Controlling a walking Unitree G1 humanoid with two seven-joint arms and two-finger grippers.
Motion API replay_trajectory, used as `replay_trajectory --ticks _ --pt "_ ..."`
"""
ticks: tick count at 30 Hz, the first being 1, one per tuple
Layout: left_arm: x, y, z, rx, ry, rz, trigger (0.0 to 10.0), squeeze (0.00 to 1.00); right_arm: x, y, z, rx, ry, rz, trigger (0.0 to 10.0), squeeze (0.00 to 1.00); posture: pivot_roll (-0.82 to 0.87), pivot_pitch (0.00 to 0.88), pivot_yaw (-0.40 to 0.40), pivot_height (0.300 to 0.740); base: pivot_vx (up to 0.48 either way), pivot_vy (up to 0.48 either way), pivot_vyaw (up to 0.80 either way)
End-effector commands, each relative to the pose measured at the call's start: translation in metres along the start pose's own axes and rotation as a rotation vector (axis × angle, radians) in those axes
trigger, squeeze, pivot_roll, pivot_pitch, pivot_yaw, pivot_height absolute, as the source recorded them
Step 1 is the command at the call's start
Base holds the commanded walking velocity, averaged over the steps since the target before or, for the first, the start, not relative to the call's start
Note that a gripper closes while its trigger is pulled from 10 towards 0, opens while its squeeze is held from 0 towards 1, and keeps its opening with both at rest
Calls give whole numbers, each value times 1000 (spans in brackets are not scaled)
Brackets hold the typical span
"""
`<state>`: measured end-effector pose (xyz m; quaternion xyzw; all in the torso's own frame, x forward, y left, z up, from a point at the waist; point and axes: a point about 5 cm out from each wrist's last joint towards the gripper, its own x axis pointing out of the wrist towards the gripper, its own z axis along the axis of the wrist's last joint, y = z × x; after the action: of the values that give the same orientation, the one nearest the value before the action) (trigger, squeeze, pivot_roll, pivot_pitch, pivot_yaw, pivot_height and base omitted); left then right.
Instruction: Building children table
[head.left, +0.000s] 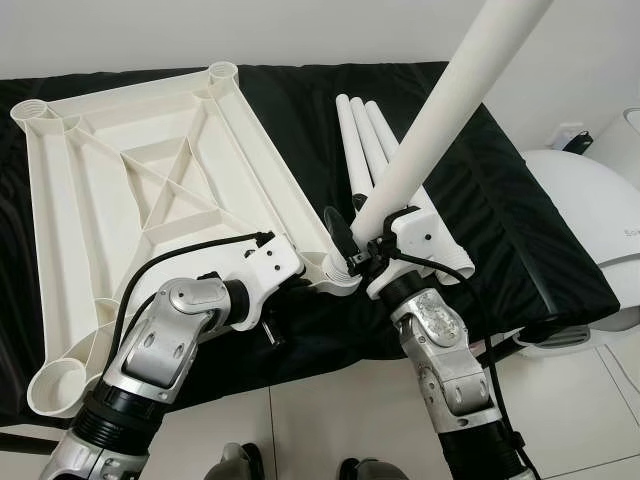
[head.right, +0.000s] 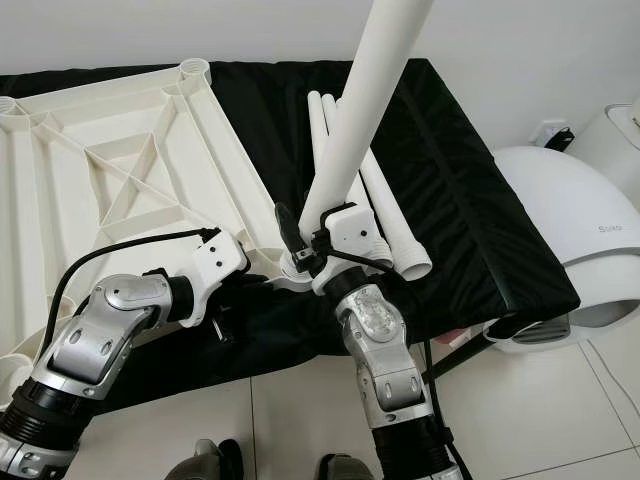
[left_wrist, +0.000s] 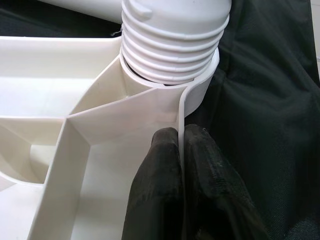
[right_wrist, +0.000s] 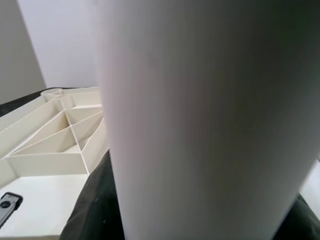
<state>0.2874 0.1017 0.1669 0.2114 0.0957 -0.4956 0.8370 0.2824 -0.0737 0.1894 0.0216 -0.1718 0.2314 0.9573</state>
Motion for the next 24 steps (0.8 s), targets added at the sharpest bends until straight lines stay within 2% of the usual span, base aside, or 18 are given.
replay_trajectory --ticks 1,8,16,24 --pt "3 -7 -5 -44 -1 -8 10000 0 -10 5 -30 35 152 -30 10000 0 15 202 -15 740 0 0 0" --pt "1 -7 -5 -46 1 -6 10000 0 -9 6 -23 55 110 -141 10000 0 21 204 -18 740 0 0 0" --pt "1 -7 -5 -52 -1 1 10000 0 -7 15 -20 53 94 -172 10000 0 23 204 -23 740 0 0 0" --pt "1 -7 -5 -57 -2 5 10000 0 -7 14 -20 24 104 -197 10000 0 22 204 -28 740 0 0 0"
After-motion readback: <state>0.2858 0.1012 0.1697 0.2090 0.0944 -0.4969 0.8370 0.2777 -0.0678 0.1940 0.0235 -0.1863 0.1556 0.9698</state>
